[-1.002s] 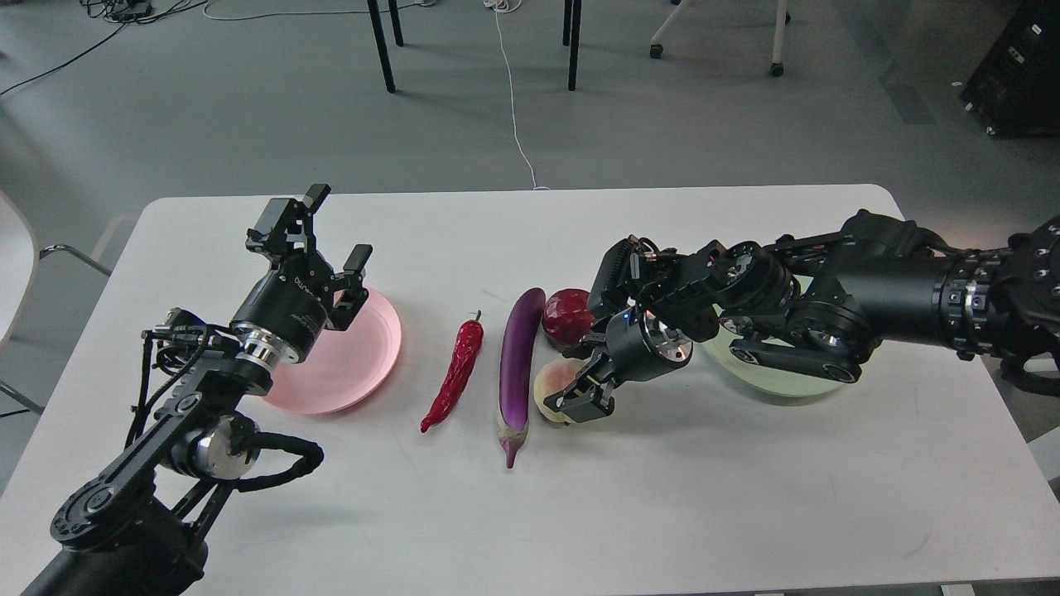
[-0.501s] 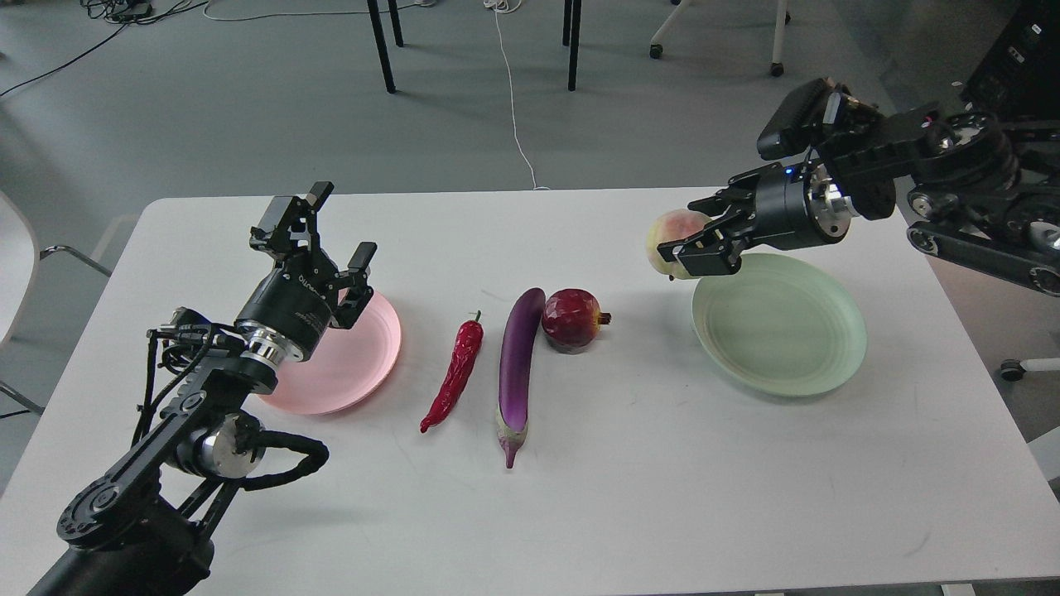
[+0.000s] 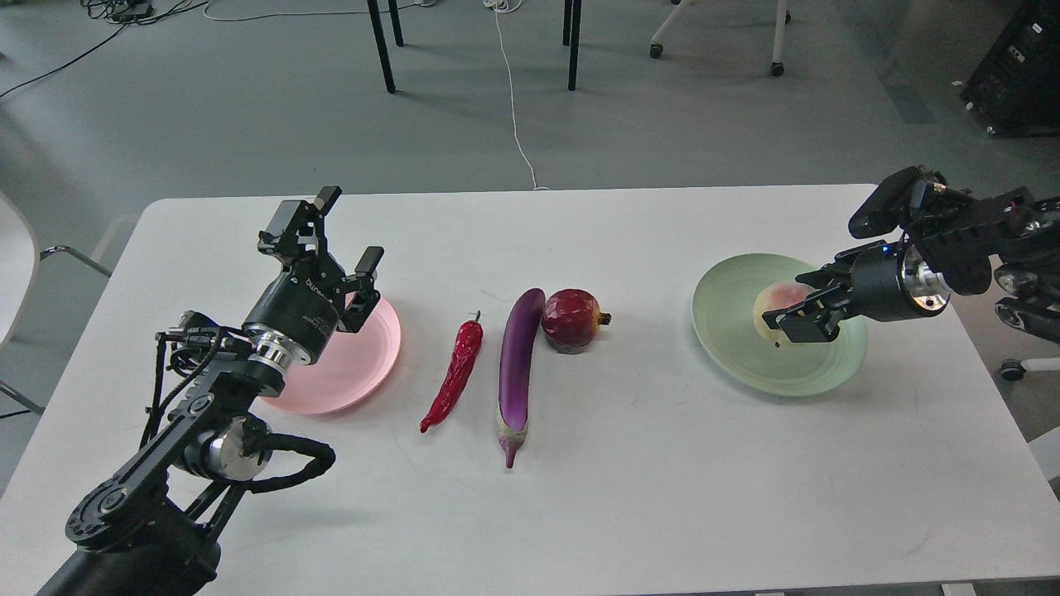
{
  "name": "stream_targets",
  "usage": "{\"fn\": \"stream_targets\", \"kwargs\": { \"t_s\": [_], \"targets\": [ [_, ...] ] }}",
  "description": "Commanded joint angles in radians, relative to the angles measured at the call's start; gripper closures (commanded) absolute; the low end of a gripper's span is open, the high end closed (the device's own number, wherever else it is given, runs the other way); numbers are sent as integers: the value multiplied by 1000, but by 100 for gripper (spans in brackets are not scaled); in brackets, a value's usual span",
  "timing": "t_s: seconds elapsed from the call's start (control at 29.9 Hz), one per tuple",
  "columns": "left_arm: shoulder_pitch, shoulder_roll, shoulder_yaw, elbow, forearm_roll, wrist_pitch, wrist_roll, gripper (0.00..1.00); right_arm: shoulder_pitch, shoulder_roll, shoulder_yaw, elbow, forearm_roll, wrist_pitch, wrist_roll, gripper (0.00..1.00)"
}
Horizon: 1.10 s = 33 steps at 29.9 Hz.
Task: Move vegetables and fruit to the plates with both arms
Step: 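Lift the peach with the right gripper and lower it onto the green plate, then open the right gripper and raise it off the peach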
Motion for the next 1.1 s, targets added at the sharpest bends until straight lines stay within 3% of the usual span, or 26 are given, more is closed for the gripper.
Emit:
{"fn": "stream_targets", "kwargs": {
  "t_s": [0.0, 0.3, 0.6, 0.8, 1.07],
  "targets": [
    [-1, 0, 1, -2, 0, -1, 0, 2, -29, 16, 0, -25, 0, 0, 0, 38],
    [-1, 0, 0, -2, 5, -1, 0, 2, -75, 45, 3, -54, 1, 0, 0, 5],
    [2, -6, 1, -2, 5, -1, 0, 2, 72, 62, 29, -16, 6, 1, 0, 2],
    [5, -3, 1, -2, 5, -1, 0, 2, 163, 196, 28, -13, 14, 6, 0, 2],
    [5, -3, 1, -2, 5, -1, 0, 2, 114, 391, 20, -118, 57, 6, 0, 2]
  ]
}}
